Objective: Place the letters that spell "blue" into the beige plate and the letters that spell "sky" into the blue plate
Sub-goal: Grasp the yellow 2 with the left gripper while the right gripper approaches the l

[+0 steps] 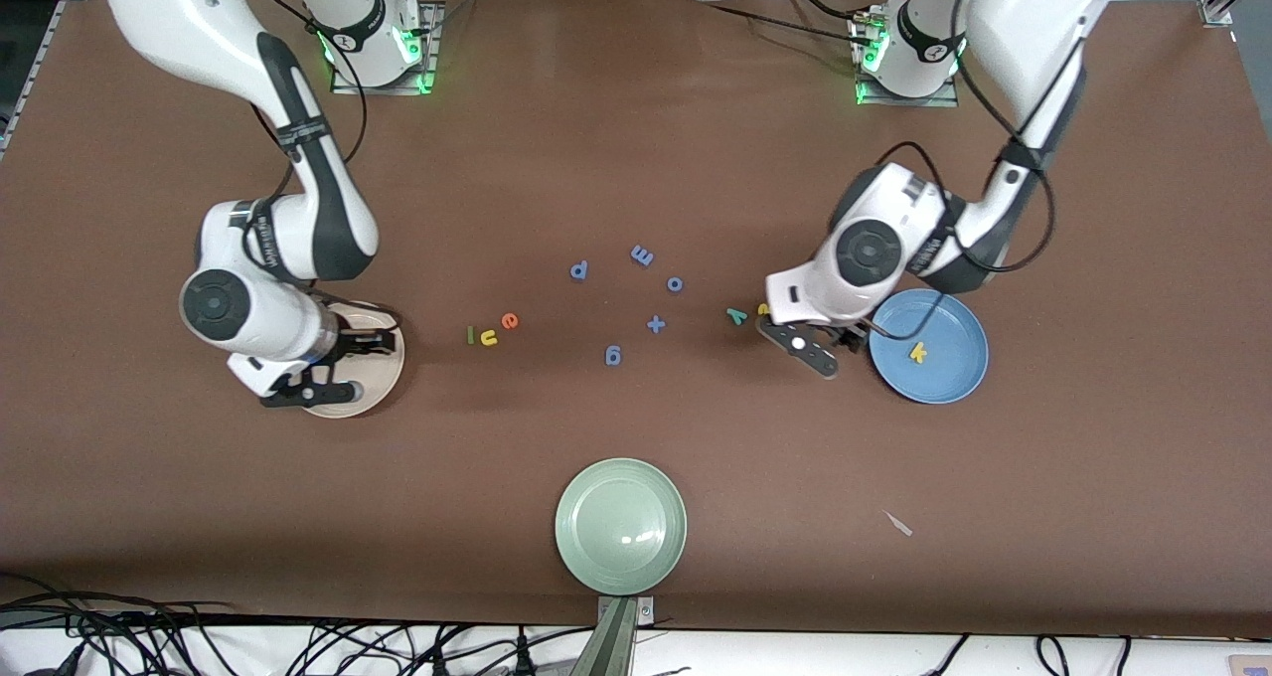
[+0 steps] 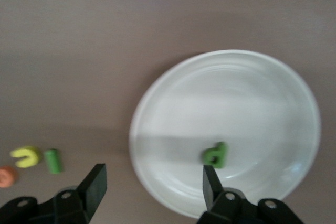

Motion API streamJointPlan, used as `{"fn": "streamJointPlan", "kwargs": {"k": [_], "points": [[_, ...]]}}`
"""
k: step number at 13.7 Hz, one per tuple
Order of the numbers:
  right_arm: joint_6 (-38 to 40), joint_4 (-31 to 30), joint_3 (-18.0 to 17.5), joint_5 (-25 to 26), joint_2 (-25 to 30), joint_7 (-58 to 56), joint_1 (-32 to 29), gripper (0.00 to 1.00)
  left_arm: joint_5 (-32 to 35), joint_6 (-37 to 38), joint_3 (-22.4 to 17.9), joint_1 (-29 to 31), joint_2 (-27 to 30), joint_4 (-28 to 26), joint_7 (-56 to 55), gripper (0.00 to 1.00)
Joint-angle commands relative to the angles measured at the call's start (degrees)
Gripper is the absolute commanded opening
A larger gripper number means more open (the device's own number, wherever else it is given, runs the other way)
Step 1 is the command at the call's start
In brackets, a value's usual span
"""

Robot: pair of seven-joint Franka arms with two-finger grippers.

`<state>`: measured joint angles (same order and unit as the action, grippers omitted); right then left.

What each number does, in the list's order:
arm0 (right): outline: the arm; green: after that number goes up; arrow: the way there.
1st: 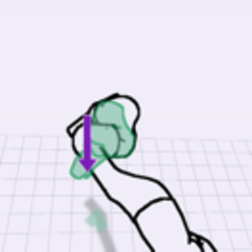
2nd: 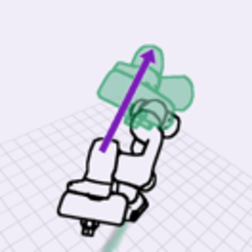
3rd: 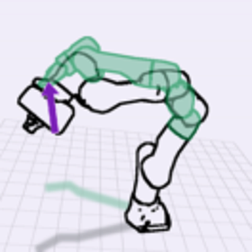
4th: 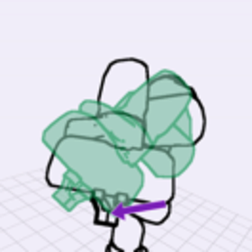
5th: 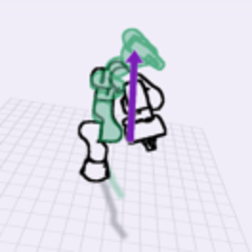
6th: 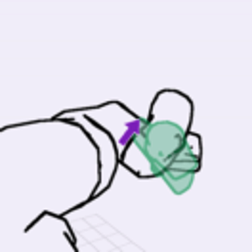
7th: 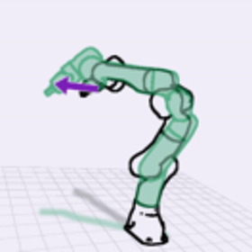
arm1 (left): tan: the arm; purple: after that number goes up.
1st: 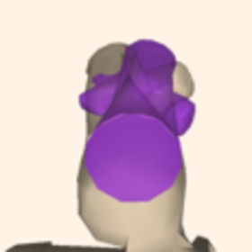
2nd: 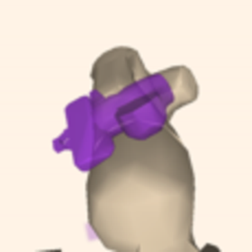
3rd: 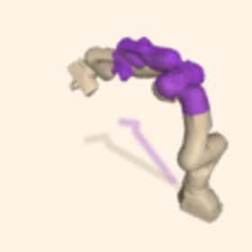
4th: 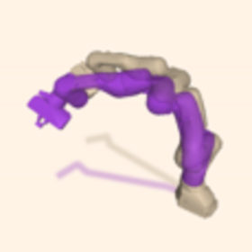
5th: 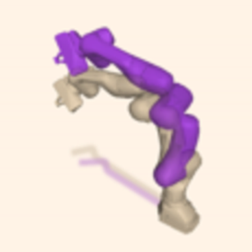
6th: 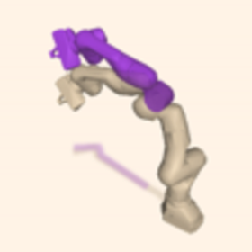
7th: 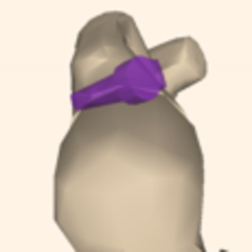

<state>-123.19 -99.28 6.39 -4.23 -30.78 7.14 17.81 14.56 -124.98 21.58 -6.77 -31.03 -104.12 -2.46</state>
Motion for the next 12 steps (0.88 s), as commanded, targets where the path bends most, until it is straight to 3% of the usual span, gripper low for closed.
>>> {"fn": "streamJointPlan", "kwargs": {"k": [1,4,10,12], "points": [[-0.6,0.4,-2.8,-0.5,-0.7,10.4,2.7,0.82,1.2,-4.6,0.0,-0.7,-2.2,-1.4,-11.4,1.00],[-5.4,-1.7,-3.6,-1.0,-2.4,16.1,6.4,0.82,0.8,-11.7,0.0,-0.7,-2.3,-6.0,-22.4,1.00],[-11.5,-7.7,-3.7,-0.9,-2.3,14.0,6.6,0.82,1.3,-16.1,0.0,-0.9,-3.6,-9.7,-23.6,0.99],[-12.8,-8.6,-3.6,-1.0,-2.3,13.4,6.5,0.82,1.4,-16.7,0.0,-0.9,-3.7,-9.4,-23.6,0.92]]}}
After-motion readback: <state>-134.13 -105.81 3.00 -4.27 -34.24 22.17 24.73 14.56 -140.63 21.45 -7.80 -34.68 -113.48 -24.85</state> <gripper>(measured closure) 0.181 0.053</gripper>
